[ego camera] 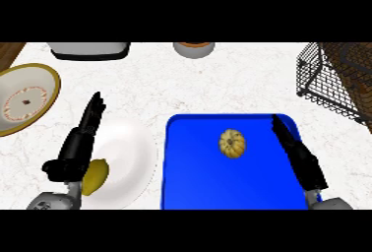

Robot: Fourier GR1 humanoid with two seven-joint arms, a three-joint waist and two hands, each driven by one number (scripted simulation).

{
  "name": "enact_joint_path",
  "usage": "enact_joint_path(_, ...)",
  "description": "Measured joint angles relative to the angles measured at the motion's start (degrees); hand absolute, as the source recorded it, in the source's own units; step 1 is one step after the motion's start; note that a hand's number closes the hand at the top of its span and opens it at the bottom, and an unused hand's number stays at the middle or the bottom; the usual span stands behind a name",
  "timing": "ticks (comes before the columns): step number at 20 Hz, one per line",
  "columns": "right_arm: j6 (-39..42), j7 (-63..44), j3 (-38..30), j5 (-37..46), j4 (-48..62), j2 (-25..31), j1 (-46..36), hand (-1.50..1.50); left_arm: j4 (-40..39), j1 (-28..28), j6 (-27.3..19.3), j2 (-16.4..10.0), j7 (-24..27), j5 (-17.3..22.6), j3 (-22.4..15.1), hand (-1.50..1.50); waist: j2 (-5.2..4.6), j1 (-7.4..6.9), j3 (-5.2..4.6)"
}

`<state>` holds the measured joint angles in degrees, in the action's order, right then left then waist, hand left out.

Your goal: Pick the squash from the tray and place it in the tiered basket

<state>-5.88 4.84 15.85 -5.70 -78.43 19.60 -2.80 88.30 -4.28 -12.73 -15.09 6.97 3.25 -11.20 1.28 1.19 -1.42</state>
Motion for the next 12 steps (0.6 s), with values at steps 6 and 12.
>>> enact_joint_path(6, -15.12, -5.53, 0.56, 11.07, -7.37, -2.86, -4.05, 1.5, -1.97, -1.44, -1.54, -4.58, -3.83, -2.74, 3.74, 0.0, -0.61, -0.53, 0.99)
enact_joint_path(12, -35.05, -9.26, -6.97, 23.75, -7.22, -2.11, -0.92, -1.5, -4.04, 0.33, -2.41, -7.31, -6.48, -3.6, 5.96, 0.0, -0.03, 2.85, 0.89)
